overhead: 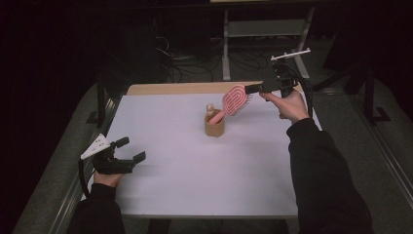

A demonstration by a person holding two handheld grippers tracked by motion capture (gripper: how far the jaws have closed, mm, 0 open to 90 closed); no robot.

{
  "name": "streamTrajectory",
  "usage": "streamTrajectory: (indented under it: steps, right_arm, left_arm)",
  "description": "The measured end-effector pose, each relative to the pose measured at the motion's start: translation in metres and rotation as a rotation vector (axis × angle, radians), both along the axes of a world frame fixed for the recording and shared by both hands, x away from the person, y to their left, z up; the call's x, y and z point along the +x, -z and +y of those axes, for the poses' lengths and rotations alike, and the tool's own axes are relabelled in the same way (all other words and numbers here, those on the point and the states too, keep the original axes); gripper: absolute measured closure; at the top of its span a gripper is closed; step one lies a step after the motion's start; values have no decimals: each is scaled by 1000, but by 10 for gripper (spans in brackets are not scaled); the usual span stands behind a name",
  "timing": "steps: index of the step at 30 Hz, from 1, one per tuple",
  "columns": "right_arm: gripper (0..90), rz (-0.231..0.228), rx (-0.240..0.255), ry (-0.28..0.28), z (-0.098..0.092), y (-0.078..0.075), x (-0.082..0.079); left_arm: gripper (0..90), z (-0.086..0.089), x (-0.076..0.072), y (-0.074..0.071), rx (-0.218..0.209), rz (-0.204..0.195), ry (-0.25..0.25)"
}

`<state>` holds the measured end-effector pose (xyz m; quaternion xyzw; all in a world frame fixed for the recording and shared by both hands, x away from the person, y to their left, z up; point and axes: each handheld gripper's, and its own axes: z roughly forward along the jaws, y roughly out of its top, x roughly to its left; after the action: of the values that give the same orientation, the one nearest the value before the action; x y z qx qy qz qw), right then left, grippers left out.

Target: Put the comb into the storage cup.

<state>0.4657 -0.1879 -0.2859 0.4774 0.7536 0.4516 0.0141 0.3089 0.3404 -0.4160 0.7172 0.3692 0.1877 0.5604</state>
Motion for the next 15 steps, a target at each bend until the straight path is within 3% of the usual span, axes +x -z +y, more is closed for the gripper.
streamTrajectory:
  steps: [15]
  right_arm:
    - [0, -6, 43, 23, -32, 12, -13]
  left_arm:
    - [0, 0, 0, 1, 6, 5, -1]
